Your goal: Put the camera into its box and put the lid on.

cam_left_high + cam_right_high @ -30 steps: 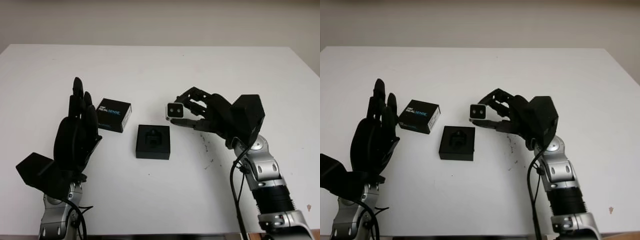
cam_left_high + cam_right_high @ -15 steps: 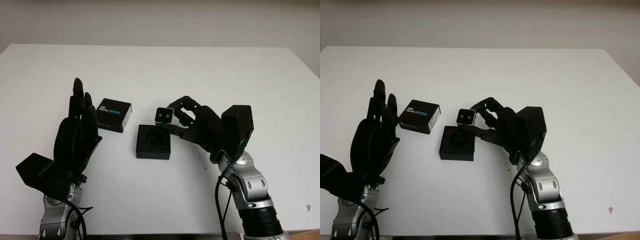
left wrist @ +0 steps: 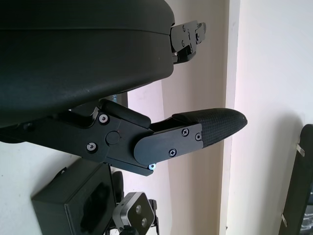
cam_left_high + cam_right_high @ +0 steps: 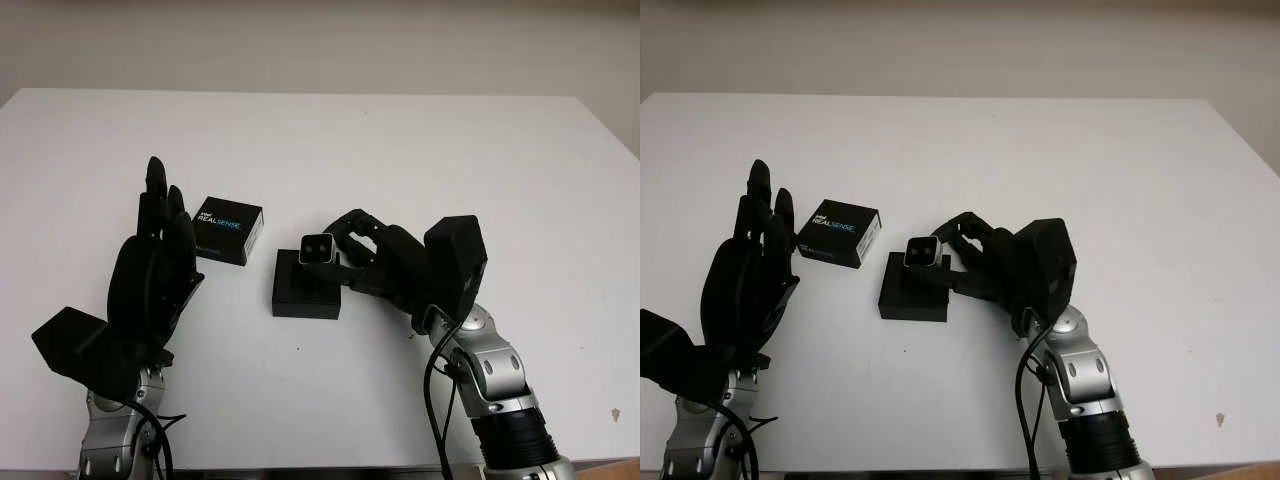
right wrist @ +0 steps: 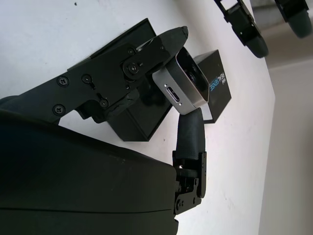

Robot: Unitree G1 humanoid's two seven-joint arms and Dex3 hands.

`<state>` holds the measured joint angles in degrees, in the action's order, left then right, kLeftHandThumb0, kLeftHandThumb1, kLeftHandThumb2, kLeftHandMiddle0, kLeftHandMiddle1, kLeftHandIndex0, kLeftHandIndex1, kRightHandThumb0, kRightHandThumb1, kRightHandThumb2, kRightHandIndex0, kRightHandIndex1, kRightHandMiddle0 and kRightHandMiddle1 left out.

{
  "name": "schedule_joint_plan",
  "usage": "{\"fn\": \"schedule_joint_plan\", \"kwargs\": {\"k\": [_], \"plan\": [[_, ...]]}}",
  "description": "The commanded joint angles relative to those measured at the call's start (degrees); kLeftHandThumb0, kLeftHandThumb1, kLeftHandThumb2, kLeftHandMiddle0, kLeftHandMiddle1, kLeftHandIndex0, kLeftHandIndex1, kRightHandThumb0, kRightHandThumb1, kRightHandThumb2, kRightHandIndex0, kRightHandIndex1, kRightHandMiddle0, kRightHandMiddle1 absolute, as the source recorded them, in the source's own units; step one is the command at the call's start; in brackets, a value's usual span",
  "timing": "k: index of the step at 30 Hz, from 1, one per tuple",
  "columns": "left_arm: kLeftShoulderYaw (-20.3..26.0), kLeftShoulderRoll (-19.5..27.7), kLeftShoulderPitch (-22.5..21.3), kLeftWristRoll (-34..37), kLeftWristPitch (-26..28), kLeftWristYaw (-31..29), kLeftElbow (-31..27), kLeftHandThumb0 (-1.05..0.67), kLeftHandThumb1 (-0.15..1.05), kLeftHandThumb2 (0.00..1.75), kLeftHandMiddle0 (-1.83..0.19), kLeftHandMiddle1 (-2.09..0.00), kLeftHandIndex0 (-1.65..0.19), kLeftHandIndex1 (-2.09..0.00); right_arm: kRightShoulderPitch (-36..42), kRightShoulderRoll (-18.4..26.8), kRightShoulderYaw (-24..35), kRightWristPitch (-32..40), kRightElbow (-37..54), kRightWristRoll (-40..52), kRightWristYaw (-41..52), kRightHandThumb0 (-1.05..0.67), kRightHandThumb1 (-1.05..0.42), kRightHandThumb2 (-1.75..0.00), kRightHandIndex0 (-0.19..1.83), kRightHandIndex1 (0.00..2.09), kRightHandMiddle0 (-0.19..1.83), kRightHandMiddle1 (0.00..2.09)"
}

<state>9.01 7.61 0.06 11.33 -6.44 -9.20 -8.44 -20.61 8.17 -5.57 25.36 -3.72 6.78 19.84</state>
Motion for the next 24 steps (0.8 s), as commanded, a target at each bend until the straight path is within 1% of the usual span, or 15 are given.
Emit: {"fn": "schedule_joint_plan", "kwargs": {"k": [1,11,19,24], "plan": [[-0.1,-0.16,0.45,0.13,0.04,-0.03,-0.96,-0.74,1.05,0.65,0.19,0.0,0.19,0.0,-1.47,0.66,-0.49,-1.12,-2.08,-0.37,1.12,-0.34,-0.93,-0.04,0.11,0.02,0.28,2.02],[-0.29,0.05,0.25,-0.33,0.17,-0.05,-0.56,-0.75,1.05,0.63,0.19,0.0,0.19,0.0,-4.25,1.23,-0.41,-5.47,-7.95,-0.92,4.55,-0.35,-0.9,-0.03,0.13,0.04,0.35,1.94],[-0.39,-0.15,0.15,-0.28,0.14,-0.05,-0.35,-0.75,1.05,0.62,0.19,0.0,0.19,0.0,-5.1,0.21,-1.08,-8.03,-9.93,-2.03,4.45,-0.34,-0.91,-0.04,0.15,0.05,0.34,1.93],[-0.37,-0.3,-0.09,-0.08,0.28,0.04,-0.16,-0.75,1.05,0.62,0.19,0.0,0.19,0.0,-4.46,-0.18,-2.19,-13.87,-10.88,-4.3,3.42,-0.34,-0.91,-0.04,0.18,0.07,0.36,1.92]]}}
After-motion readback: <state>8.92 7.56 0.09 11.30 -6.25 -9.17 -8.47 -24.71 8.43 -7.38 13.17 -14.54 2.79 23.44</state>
